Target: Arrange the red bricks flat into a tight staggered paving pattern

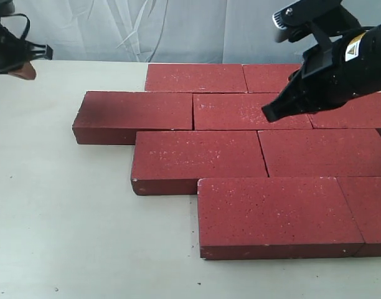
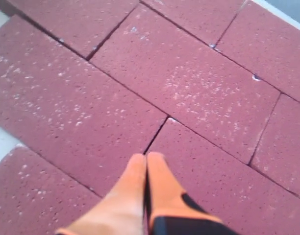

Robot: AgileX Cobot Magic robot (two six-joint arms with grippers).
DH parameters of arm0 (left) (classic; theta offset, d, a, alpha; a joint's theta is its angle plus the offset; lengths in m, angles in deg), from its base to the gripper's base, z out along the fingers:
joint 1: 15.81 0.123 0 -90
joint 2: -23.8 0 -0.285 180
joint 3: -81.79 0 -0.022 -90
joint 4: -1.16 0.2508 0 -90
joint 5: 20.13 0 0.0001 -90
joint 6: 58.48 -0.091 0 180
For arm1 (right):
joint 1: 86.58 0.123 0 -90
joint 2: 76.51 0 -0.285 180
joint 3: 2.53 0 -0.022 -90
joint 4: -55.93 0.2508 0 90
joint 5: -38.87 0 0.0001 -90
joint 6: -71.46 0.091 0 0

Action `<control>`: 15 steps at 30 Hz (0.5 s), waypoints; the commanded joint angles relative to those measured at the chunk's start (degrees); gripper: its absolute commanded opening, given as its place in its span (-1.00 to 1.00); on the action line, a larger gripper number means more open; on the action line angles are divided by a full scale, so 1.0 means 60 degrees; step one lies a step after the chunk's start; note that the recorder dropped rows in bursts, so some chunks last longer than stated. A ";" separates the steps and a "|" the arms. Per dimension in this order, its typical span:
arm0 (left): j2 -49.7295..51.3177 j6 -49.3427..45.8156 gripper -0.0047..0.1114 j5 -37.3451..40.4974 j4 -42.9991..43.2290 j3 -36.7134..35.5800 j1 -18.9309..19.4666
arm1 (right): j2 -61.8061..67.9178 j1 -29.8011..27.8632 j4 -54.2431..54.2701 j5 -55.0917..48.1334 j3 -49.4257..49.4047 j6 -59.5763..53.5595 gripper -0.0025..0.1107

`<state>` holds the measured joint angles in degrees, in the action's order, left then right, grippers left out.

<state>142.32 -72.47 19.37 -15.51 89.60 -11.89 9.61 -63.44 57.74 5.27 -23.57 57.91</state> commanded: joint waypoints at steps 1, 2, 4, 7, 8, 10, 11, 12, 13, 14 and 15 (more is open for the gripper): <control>-0.1080 0.0054 -0.92 0.0548 -0.0078 -0.0007 -0.0034 | 0.0602 -0.0970 0.0009 -0.0766 0.0773 0.0123 -0.97; -0.1313 0.0054 -0.92 0.0652 -0.0104 -0.0007 -0.0071 | 0.0740 -0.1249 0.0009 -0.1132 0.0999 0.0123 -0.97; -0.1822 0.0054 -0.92 0.0738 -0.0120 -0.0097 -0.0134 | 0.0908 -0.1755 0.0009 -0.1677 0.1350 0.0123 -0.97; -0.2682 0.0054 -0.92 0.0635 -0.0146 -0.0560 -0.0185 | 0.0986 -0.2501 0.0009 -0.2161 0.1630 0.0299 -0.97; -0.2987 0.0054 -0.92 0.0549 -0.0169 -0.0769 -0.0185 | 0.0943 -0.2759 0.0009 -0.2226 0.1653 0.0314 -0.97; -0.3538 0.0054 -0.92 0.0282 -0.0169 -0.1198 -0.0185 | 0.0859 -0.3183 0.0009 -0.2375 0.1653 0.0394 -0.97; -0.3841 0.0054 -0.92 0.0120 -0.0169 -0.1507 -0.0185 | 0.0807 -0.3399 -0.0035 -0.2449 0.1653 0.0494 -0.97; -0.4125 0.0054 -0.92 -0.0038 -0.0231 -0.1758 -0.0185 | 0.0736 -0.3634 -0.0052 -0.2472 0.1653 0.0524 -0.97; -0.4408 0.0054 -0.92 -0.0175 -0.0313 -0.1960 -0.0185 | 0.0667 -0.3785 -0.0052 -0.2488 0.1653 0.0545 -0.97; -0.4679 0.0054 -0.92 -0.0326 -0.0405 -0.2207 -0.0185 | 0.0563 -0.3961 -0.0035 -0.2488 0.1653 0.0633 -0.97; -0.4925 0.0036 -0.92 -0.0439 -0.0429 -0.2432 -0.0185 | 0.0446 -0.4108 -0.0077 -0.2396 0.1653 0.0767 -0.97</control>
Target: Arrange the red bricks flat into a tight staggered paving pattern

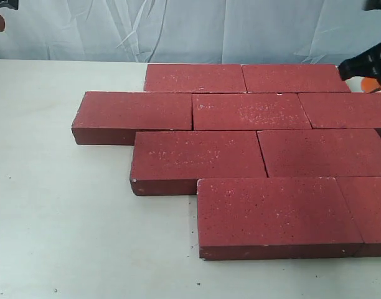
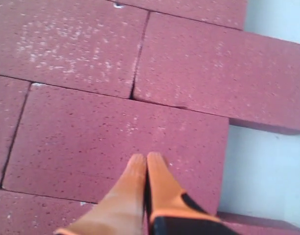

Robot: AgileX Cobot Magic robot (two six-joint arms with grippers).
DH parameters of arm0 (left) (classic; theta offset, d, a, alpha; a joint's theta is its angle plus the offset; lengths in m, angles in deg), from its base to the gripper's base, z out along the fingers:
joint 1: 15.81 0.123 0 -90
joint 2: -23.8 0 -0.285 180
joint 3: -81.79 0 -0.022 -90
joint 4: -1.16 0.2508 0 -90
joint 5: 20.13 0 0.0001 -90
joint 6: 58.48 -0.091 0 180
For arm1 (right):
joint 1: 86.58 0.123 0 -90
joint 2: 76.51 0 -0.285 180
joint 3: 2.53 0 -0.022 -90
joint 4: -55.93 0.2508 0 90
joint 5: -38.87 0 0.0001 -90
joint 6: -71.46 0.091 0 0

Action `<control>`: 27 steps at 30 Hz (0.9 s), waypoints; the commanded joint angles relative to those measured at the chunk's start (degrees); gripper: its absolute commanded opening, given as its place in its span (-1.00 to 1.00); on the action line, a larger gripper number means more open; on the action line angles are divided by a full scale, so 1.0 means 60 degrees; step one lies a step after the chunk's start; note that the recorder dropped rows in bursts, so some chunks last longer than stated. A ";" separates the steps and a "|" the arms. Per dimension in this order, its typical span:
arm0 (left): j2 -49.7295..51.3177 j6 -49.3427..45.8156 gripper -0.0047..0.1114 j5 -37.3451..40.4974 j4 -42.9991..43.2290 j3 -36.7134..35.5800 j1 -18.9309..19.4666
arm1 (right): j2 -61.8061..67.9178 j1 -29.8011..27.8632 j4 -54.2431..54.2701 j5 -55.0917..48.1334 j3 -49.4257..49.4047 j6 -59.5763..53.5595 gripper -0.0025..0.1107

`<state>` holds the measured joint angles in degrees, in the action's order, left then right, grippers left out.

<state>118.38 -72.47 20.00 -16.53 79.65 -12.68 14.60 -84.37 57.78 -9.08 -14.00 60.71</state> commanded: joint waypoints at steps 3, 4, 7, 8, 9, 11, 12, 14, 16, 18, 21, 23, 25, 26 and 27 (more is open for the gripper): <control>-0.1629 0.0013 -0.92 -0.0855 -0.0259 -0.1362 -0.0053 | -0.0911 -0.0910 -0.0309 0.0121 0.0040 0.0489 -0.97; -0.1837 0.0013 -0.92 -0.0993 -0.0241 -0.1537 -0.0053 | -0.1080 -0.0928 -0.0478 0.0166 0.0040 0.0489 -0.97; -0.2574 0.0013 -0.92 -0.1505 -0.0243 -0.2206 -0.0066 | -0.1843 -0.0928 -0.0711 0.0255 0.0040 0.0489 -0.97; -0.2820 0.0013 -0.92 -0.1656 -0.0243 -0.2407 -0.0066 | -0.2143 -0.0928 -0.0664 0.0387 0.0021 0.0489 -0.97; -0.3060 0.0013 -0.92 -0.1782 -0.0286 -0.2586 -0.0066 | -0.2478 -0.0928 -0.0578 0.0651 -0.0056 0.0489 -0.97; -0.3454 0.0013 -0.92 -0.2027 -0.0385 -0.2863 -0.0066 | -0.3132 -0.0928 -0.0430 0.1336 -0.0366 0.0489 -0.97; -0.3624 0.0013 -0.92 -0.2098 -0.0345 -0.2969 -0.0066 | -0.3526 -0.0928 -0.0430 0.1791 -0.0606 0.0489 -0.97; -0.3876 0.0013 -0.92 -0.2116 -0.0109 -0.3017 -0.0066 | -0.4319 -0.0928 -0.0405 0.2378 -0.1172 0.0489 -0.97; -0.4059 0.0013 -0.92 -0.2177 -0.0091 -0.3017 -0.0066 | -0.5090 -0.0928 -0.0405 0.2673 -0.1689 0.0489 -0.97; -0.4216 0.0013 -0.92 -0.2197 -0.0111 -0.3017 -0.0066 | -0.5756 -0.0928 -0.0425 0.2834 -0.2105 0.0489 -0.97; -0.4368 0.0013 -0.92 -0.2172 -0.0111 -0.3017 -0.0066 | -0.6861 -0.0928 -0.0211 0.3192 -0.2657 0.0489 -0.97; -0.4413 0.0013 -0.92 -0.2172 -0.0111 -0.3017 -0.0066 | -0.7606 -0.0928 -0.0184 0.3395 -0.2985 0.0489 -0.97; -0.4418 0.0013 -0.92 -0.2172 -0.0111 -0.3017 -0.0066 | -0.8225 -0.0928 -0.0184 0.3442 -0.3249 0.0489 -0.97; -0.4418 0.0013 -0.92 -0.2172 -0.0111 -0.3017 -0.0066 | -0.8440 -0.0928 -0.0184 0.3442 -0.3356 0.0489 -0.97; -0.4418 0.0013 -0.92 -0.2172 -0.0111 -0.3017 -0.0066 | -0.8680 -0.0928 -0.0184 0.3442 -0.3494 0.0489 -0.97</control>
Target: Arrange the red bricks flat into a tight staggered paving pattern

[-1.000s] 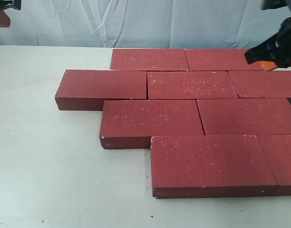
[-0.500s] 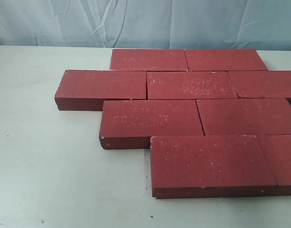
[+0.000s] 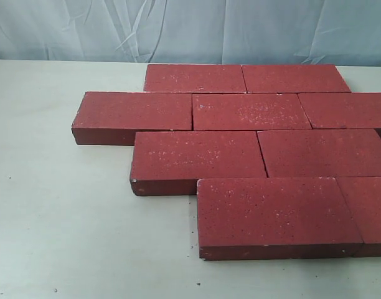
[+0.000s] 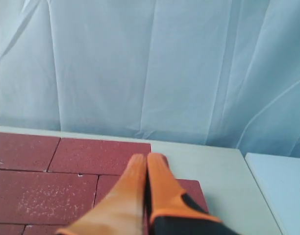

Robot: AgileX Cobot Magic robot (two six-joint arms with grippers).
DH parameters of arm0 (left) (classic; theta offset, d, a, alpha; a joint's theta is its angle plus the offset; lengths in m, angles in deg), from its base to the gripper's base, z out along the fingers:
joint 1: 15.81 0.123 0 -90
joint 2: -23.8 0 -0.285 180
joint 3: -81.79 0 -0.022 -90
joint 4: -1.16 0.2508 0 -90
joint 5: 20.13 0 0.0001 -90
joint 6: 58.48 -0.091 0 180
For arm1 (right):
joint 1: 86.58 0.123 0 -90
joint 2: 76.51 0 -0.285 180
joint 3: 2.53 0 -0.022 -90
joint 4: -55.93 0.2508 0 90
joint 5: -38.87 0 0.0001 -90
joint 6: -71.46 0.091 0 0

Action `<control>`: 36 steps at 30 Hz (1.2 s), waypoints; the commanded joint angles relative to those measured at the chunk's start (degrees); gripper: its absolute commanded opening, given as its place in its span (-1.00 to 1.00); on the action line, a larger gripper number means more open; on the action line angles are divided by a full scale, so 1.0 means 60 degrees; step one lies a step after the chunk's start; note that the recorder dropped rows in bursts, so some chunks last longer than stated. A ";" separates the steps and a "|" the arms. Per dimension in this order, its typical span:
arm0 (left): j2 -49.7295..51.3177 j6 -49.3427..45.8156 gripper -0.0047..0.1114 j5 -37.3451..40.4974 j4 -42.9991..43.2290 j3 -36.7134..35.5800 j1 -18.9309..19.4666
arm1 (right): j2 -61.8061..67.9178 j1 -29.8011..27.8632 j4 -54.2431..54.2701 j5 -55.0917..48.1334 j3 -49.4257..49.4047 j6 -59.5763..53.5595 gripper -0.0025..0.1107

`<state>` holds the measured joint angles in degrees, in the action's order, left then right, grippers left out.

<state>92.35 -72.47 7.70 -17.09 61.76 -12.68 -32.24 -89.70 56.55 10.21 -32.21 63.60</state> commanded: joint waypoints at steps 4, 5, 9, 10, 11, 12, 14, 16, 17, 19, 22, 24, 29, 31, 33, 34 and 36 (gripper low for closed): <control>-0.0078 0.0013 -0.92 -0.0143 -0.0018 -0.0036 -0.0066 | -0.1488 -0.0039 0.0020 -0.0229 -0.0560 0.0007 -0.97; -0.0078 0.0013 -0.92 -0.0143 -0.0018 -0.0036 -0.0066 | -0.1596 -0.0039 0.0020 -0.0249 -0.0560 0.0007 -0.97; -0.0078 0.0013 -0.92 -0.0143 -0.0018 -0.0036 -0.0066 | -0.1867 -0.0039 0.0020 -0.0232 -0.0560 0.0072 -0.97; -0.0078 0.0013 -0.92 -0.0143 -0.0018 -0.0036 -0.0066 | -0.1921 -0.0039 0.0020 -0.0232 -0.0560 0.0072 -0.97; -0.0078 0.0013 -0.92 -0.0143 -0.0018 -0.0036 -0.0066 | -0.1941 -0.0039 0.0020 -0.0232 -0.0560 0.0072 -0.97; -0.0078 0.0013 -0.92 -0.0143 -0.0018 -0.0036 -0.0066 | -0.1963 -0.0039 0.0020 -0.0212 -0.0560 0.0072 -0.97; -0.0078 0.0013 -0.92 -0.0143 -0.0018 -0.0036 -0.0066 | -0.1982 -0.0039 -0.0044 0.0043 -0.0560 0.0072 -0.97; -0.0078 0.0013 -0.92 -0.0143 -0.0018 -0.0036 -0.0066 | -0.2038 -0.0039 -0.0104 -0.0011 -0.0560 0.0072 -0.97; -0.0078 0.0013 -0.92 -0.0143 -0.0018 -0.0036 -0.0066 | -0.2061 -0.0039 -0.0004 -0.0397 -0.0560 0.0175 -0.97; -0.0078 0.0013 -0.92 -0.0143 -0.0018 -0.0036 -0.0066 | -0.2061 -0.0039 -0.0005 -0.1069 -0.0820 0.0895 -0.97; -0.0078 0.0013 -0.92 -0.0143 -0.0018 -0.0036 -0.0066 | -0.2769 -0.0039 -0.0104 0.0097 -0.2487 0.1361 -0.97; -0.0078 0.0013 -0.92 -0.0143 -0.0018 -0.0036 -0.0066 | -0.3823 -0.0039 -0.0104 0.1485 -0.4066 0.1651 -0.97; -0.0078 0.0013 -0.92 -0.0143 -0.0018 -0.0036 -0.0066 | -0.5479 -0.0039 -0.0045 0.1736 -0.6094 0.1777 -0.97; -0.0078 0.0013 -0.92 -0.0143 -0.0018 -0.0036 -0.0066 | -0.5862 -0.0039 -0.0045 0.1712 -0.6420 0.1777 -0.97; -0.0078 0.0013 -0.92 -0.0143 -0.0018 -0.0036 -0.0066 | -0.5958 -0.0039 -0.0045 0.1610 -0.6483 0.1777 -0.97; -0.0078 0.0013 -0.92 -0.0143 -0.0018 -0.0036 -0.0066 | -0.5979 -0.0039 -0.0104 0.1543 -0.6522 0.1777 -0.97; -0.0078 0.0013 -0.92 -0.0143 -0.0018 -0.0036 -0.0066 | -0.5993 -0.0039 -0.0045 0.1515 -0.6773 0.1777 -0.97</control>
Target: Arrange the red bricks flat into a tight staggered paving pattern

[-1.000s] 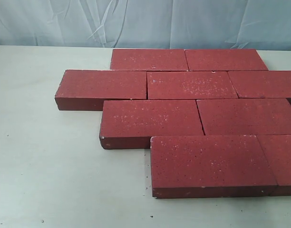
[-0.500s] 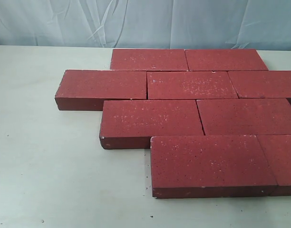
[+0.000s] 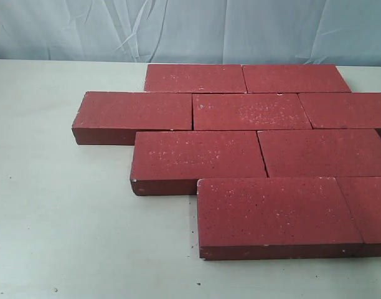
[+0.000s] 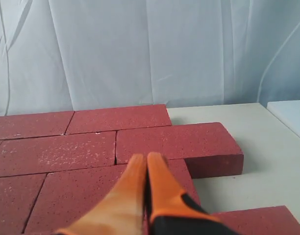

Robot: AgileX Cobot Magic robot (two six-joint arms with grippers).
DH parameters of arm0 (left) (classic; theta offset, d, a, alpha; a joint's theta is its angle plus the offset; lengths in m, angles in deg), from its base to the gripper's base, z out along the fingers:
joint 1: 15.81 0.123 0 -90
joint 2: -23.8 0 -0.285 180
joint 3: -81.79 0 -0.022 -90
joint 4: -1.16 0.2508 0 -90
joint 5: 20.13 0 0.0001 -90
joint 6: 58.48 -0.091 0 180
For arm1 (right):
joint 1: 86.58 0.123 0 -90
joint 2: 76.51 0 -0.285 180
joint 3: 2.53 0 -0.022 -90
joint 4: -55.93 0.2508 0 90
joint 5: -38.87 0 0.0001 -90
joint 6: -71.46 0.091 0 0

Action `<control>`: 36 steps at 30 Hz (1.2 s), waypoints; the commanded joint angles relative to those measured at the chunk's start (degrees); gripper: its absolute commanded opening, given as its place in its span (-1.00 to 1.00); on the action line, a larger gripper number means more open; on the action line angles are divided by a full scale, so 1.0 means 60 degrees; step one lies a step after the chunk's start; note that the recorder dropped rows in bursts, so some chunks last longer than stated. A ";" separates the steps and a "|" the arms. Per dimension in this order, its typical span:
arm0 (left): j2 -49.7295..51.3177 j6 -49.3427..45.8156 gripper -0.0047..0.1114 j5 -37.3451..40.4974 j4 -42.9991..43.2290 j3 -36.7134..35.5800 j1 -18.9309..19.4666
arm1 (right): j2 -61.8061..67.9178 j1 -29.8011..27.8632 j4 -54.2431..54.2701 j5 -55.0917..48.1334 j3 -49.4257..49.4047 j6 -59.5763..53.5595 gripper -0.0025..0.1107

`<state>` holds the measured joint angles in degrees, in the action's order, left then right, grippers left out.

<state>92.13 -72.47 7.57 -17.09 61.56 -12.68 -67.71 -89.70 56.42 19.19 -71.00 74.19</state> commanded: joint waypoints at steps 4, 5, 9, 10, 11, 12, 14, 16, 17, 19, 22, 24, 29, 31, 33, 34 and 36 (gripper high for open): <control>-0.0040 0.0013 -0.92 -0.0122 -0.0018 -0.0002 -0.0066 | -0.0082 -0.0039 -0.0023 0.0018 -0.0714 0.0011 -0.97; -0.0040 0.0013 -0.92 -0.0122 -0.0018 -0.0002 -0.0066 | -0.0082 -0.0039 -0.0023 0.0018 -0.0798 0.0011 -0.97; -0.0040 0.0013 -0.92 -0.0123 0.0056 -0.0002 -0.0066 | -0.0168 -0.0039 -0.0023 -0.0054 -0.1113 -0.0103 -0.97; -0.0040 0.0013 -0.92 -0.0123 0.0056 -0.0002 -0.0066 | -0.0168 -0.0039 -0.0023 -0.0051 -0.1188 -0.0112 -0.97; -0.0040 0.0013 -0.92 -0.0123 0.0056 -0.0002 -0.0066 | -0.0168 -0.0039 -0.0023 -0.0073 -0.1301 -0.0112 -0.97; -0.0040 0.0013 -0.92 -0.0123 0.0056 -0.0002 -0.0066 | -0.0168 -0.0039 -0.0004 -0.0073 -0.1442 -0.0112 -0.97; -0.0040 0.0013 -0.92 -0.0102 0.0054 -0.0002 -0.0066 | -0.0168 -0.0039 0.0048 -0.0063 -0.1458 -0.0112 -0.97; -0.0040 0.0013 -0.92 -0.0122 0.0054 -0.0002 -0.0066 | -0.0168 -0.0039 0.0079 -0.0018 -0.1458 -0.0112 -0.97; -0.0040 0.0013 -0.92 -0.0122 0.0054 -0.0002 -0.0066 | -0.0168 -0.0039 0.0070 -0.0018 -0.1458 -0.0133 -0.97; -0.0040 0.0013 -0.92 -0.0122 0.0054 -0.0002 -0.0066 | -0.0168 -0.0039 0.0070 -0.0018 -0.1458 -0.0390 -0.97; -0.0040 0.0013 -0.92 -0.0122 0.0054 -0.0002 -0.0066 | -0.0168 -0.0039 0.0070 -0.0018 -0.1458 -0.0506 -0.97; -0.0040 0.0013 -0.92 -0.0122 0.0054 -0.0002 -0.0066 | -0.0168 -0.0039 0.0070 -0.0018 -0.1458 -0.0506 -0.97; -0.0040 0.0013 -0.92 -0.0122 0.0054 -0.0002 -0.0066 | -0.0168 -0.0039 0.0085 -0.0002 -0.1458 -0.0507 -0.97; -0.0040 0.0013 -0.92 -0.0122 0.0054 -0.0002 -0.0066 | -0.0168 -0.0039 0.0085 -0.0002 -0.1458 -0.0507 -0.97; -0.0040 0.0013 -0.92 -0.0122 0.0054 -0.0002 -0.0066 | -0.0168 -0.0039 0.0085 -0.0002 -0.1458 -0.0507 -0.97; -0.0040 0.0013 -0.92 -0.0122 0.0054 -0.0002 -0.0066 | -0.0168 -0.0039 0.0085 -0.0002 -0.1458 -0.0507 -0.97; -0.0040 0.0013 -0.92 -0.0122 0.0054 -0.0002 -0.0066 | -0.0168 -0.0039 0.0085 -0.0002 -0.1458 -0.0507 -0.97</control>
<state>92.13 -72.47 7.57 -16.98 61.56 -12.68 -68.32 -89.70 56.73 18.45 -79.68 71.46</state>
